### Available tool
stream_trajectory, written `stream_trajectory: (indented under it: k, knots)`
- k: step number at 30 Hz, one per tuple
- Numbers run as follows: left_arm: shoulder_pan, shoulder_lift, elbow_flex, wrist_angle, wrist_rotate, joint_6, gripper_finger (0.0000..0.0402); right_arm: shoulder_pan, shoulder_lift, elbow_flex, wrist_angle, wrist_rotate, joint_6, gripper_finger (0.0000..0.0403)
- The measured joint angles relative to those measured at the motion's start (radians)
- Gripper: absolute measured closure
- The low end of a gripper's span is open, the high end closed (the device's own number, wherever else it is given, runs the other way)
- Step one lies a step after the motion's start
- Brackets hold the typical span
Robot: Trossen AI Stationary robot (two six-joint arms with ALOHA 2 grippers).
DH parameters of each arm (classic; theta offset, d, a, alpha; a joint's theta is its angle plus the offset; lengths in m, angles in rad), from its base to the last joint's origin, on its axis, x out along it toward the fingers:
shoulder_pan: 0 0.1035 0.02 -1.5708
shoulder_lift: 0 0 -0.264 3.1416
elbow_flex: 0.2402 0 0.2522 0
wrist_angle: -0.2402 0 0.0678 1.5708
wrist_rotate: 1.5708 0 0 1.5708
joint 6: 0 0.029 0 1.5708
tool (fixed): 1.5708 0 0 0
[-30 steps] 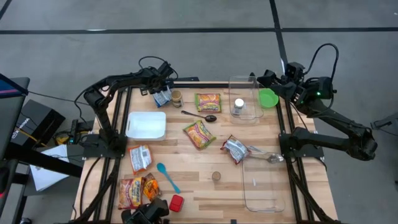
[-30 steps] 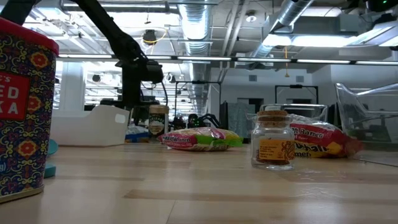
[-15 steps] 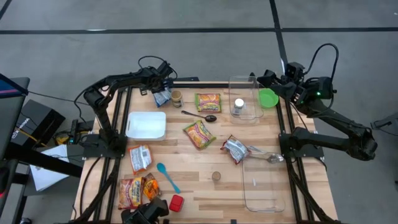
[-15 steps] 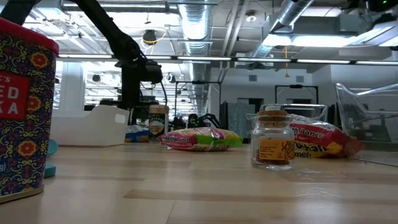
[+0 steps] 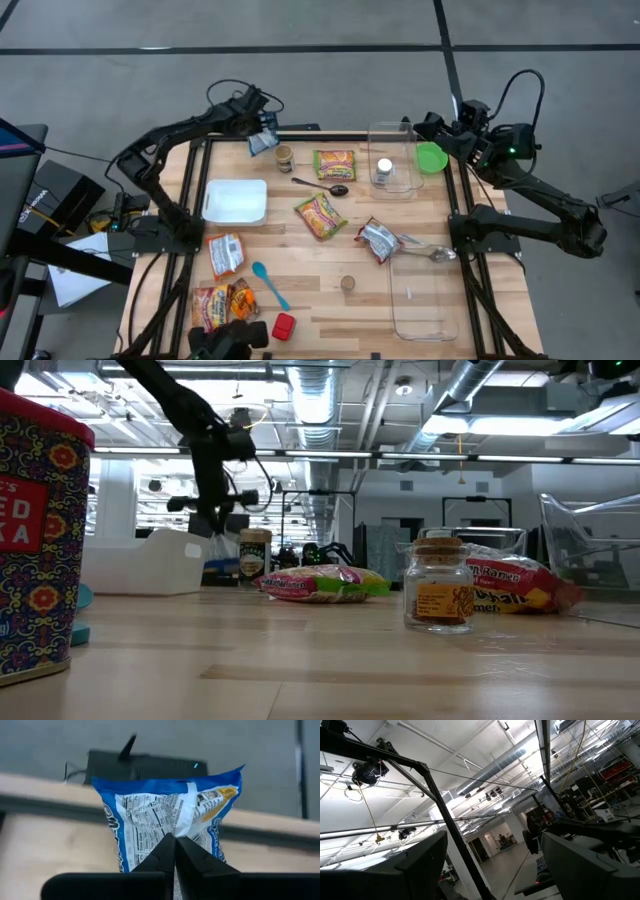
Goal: Pick & Place Food Item
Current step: Put the blue noodle pack into the bottom transparent bin
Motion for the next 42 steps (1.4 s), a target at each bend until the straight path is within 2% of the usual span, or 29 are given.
stream_trajectory:
  k: [9, 15, 20, 28, 33, 37, 42]
  knots:
    - [-0.013, -0.178, 0.000, 0.091, 0.037, 0.112, 0.0401, 0.000, 0.002, 0.000, -0.003, 0.003, -0.017, 0.0088]
    - [-0.057, -0.300, 0.000, 0.175, 0.093, 0.198, 0.0401, 0.000, 0.004, 0.000, -0.066, -0.005, -0.037, 0.0088]
    - [-0.152, -0.378, 0.000, 0.231, 0.115, 0.236, 0.0401, 0.003, 0.012, 0.000, -0.083, 0.025, -0.102, 0.0088]
    - [-0.361, -0.417, 0.000, 0.267, 0.096, 0.259, 0.0401, 0.081, 0.014, 0.000, -0.106, 0.183, -0.324, 0.0088]
    - [-0.496, -0.406, 0.000, 0.329, 0.081, 0.289, 0.0401, 0.151, 0.015, 0.022, -0.280, 0.259, -0.437, 0.0088]
    - [-0.599, -0.391, 0.001, 0.408, 0.067, 0.335, 0.0401, 0.238, 0.030, 0.112, -0.495, 0.339, -0.606, 0.0088]
    - [-0.700, -0.374, 0.000, 0.499, -0.015, 0.370, 0.0401, 0.335, 0.088, 0.245, -0.680, 0.444, -0.770, 0.0088]
